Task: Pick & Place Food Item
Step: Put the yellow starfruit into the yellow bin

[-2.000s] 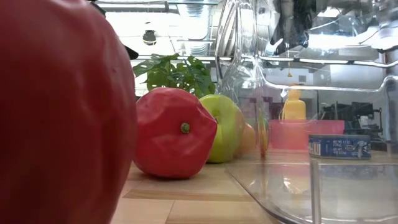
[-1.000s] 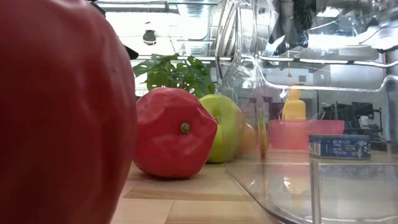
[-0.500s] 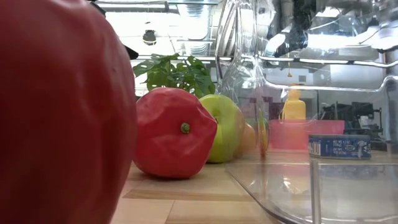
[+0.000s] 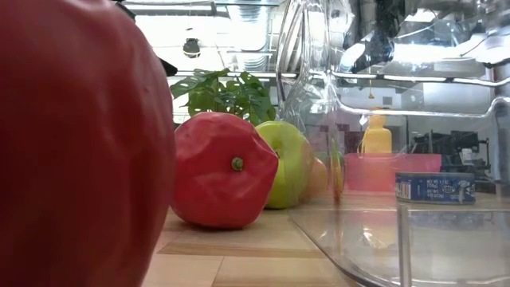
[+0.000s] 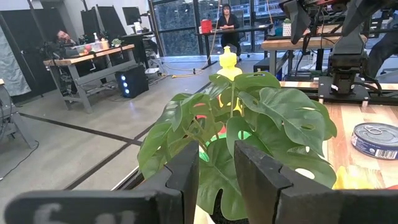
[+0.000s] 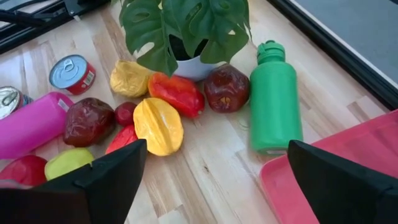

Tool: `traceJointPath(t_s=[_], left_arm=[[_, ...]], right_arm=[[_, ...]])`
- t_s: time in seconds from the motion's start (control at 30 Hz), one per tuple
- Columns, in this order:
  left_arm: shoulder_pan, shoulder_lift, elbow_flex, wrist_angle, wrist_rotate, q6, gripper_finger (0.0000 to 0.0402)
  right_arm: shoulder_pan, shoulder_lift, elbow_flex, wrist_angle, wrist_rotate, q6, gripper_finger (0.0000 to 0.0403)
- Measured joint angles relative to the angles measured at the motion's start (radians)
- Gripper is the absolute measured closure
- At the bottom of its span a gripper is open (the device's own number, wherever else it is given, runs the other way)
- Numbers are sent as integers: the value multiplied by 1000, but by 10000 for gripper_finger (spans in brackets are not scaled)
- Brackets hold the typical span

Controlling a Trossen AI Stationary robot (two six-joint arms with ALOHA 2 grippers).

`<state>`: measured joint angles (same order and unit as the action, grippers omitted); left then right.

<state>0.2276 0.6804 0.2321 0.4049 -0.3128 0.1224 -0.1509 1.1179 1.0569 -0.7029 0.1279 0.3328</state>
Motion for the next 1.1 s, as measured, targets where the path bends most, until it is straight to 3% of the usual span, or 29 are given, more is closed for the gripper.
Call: traceJointPath(t_s=[0.83, 1.1], left_arm=[[0, 0, 0, 0, 0, 0, 312], [0, 0, 0, 0, 0, 0, 312]], right_arm=[[0, 0, 0, 4, 0, 54, 21], [39, 0, 0, -16, -1, 145, 21]])
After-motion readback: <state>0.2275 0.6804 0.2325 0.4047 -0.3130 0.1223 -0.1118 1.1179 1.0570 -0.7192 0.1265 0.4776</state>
